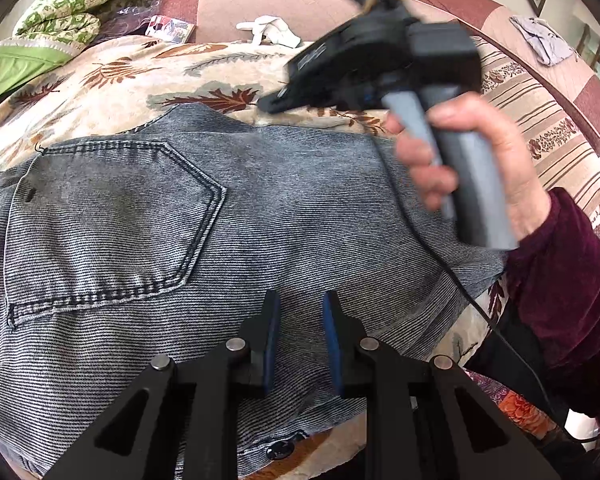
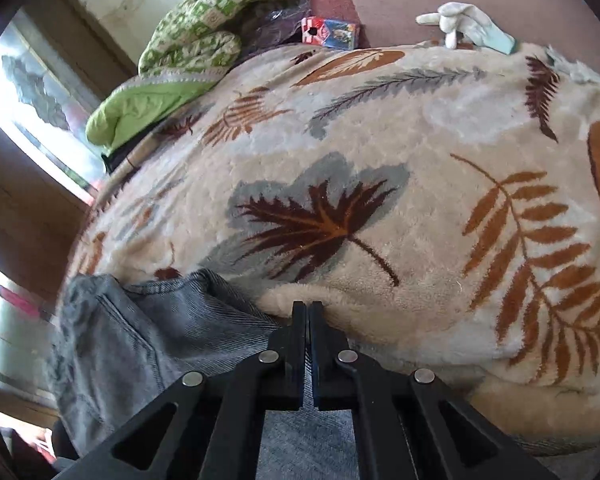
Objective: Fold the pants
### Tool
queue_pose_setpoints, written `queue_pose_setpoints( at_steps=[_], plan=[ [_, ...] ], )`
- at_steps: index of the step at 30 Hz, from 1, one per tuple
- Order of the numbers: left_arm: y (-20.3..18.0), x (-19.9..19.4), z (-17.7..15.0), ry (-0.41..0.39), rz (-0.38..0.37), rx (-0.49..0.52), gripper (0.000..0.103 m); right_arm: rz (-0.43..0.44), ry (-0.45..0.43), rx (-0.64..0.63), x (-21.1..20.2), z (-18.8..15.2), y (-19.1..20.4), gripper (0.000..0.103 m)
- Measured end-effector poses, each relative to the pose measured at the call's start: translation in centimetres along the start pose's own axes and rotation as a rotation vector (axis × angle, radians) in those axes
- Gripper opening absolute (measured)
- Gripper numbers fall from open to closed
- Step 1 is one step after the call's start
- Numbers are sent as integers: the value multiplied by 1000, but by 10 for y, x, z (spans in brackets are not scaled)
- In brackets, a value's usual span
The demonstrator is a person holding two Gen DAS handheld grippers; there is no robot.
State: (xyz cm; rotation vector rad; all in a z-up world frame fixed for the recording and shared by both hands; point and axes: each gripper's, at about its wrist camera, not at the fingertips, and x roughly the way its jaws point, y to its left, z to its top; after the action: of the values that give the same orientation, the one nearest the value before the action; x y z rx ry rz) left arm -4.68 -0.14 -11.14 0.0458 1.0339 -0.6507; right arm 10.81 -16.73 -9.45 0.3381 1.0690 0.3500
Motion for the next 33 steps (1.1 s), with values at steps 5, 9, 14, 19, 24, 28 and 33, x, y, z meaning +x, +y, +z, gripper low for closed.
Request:
queue_pose_setpoints(
  at_steps=[5,9,14,19,24,28,33],
  plan=[
    [-2,-1,0,-5,3,7,22,11,1,-77,-36,-16,22,6],
    [-7,-2,-2,-4,22,33,22,-29,31,-75,-59,-37,18,6],
    [-11,-2,-5,6,36,58,25,-69,40,71,-86,-73,-34,6],
    [-12,-4,-9,10,42,73,27,-171,36,262,-108,-103,-100,6],
    [-8,-6,-9,9,24,59,28,-230,-34,393,-139,-114,-143,3],
    [-3,-14,-7,-19,-1,30,29,-201,-59,385,-148,-118,-137,6],
    [8,-31,-1,-134,59,-20,36,-57,-37,213,-139,-126,-86,6]
  ],
)
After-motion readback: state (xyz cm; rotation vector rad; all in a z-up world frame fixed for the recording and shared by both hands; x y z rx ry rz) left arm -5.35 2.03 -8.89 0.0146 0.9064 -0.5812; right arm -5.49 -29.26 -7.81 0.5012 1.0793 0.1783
